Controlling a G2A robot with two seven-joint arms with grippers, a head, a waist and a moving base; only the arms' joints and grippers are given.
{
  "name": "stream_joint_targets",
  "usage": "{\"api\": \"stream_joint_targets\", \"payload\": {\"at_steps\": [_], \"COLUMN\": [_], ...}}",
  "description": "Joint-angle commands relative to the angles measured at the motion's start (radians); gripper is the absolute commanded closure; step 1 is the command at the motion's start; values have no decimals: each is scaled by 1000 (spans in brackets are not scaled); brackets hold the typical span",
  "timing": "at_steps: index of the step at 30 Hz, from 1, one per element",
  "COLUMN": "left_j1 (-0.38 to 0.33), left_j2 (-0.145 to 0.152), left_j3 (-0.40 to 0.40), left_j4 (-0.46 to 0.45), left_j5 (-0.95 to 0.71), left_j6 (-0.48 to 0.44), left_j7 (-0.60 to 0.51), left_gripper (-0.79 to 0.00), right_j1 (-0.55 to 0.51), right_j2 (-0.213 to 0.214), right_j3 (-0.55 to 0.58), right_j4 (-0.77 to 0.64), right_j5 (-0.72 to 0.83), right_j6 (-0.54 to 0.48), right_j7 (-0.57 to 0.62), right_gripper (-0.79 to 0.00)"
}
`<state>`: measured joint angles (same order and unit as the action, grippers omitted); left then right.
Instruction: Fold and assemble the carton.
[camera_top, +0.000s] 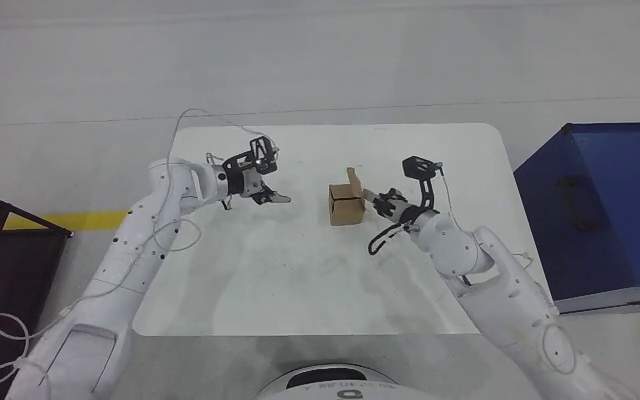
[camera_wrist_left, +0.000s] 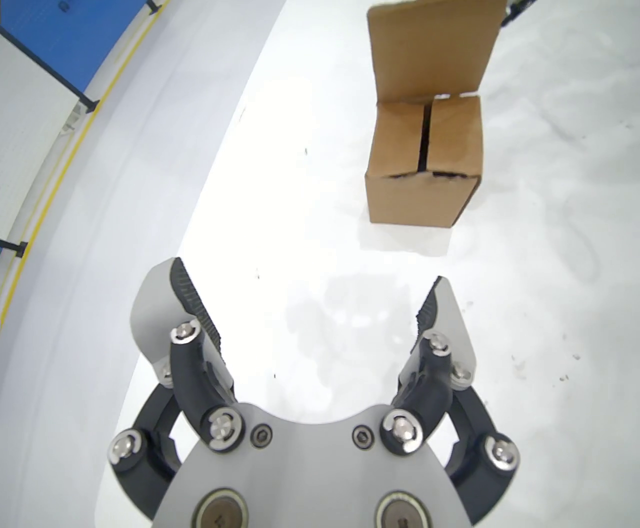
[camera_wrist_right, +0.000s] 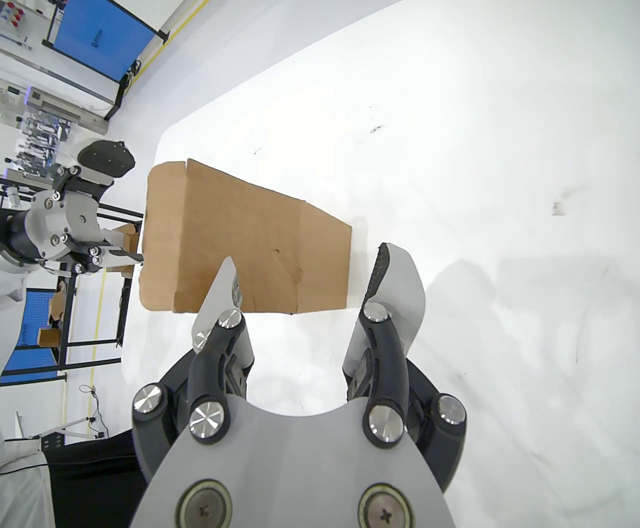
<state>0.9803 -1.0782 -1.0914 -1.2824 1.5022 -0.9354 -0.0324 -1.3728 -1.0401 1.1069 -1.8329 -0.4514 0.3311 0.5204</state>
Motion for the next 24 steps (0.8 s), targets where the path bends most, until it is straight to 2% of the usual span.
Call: {"api": "stream_joint_targets", "payload": {"at_steps": [1, 5, 10, 13, 15, 24], "left_j1": [73, 150, 174, 170, 162, 71], "left_j2": [14, 27, 28, 23, 16, -23], "left_j3": [-41, -61, -68, -65, -54, 78], "left_j4": [-45, -116, -146, -141, -128, -60], "left_j5": [-8, 0, -27, -58, -93, -72], "left_j6": [-1, -5, 42, 87, 119, 185], "left_j7": [-5, -17, -1, 19, 40, 53], "left_gripper": [-785, -785, -785, -785, -785, -785], "right_j1": [41, 122, 187, 209, 217, 217], "right_j2": [-5, -22, -42, -51, -55, -69], "right_j3": [-34, -105, -146, -160, -168, -175], "right_j4": [20, 71, 130, 156, 167, 176], "right_j5": [-37, -93, -100, -94, -90, -77], "right_j6": [13, 35, 58, 65, 65, 78], "right_j7": [37, 84, 95, 102, 111, 115], "right_gripper": [-499, -471, -449, -437, -391, -406]}}
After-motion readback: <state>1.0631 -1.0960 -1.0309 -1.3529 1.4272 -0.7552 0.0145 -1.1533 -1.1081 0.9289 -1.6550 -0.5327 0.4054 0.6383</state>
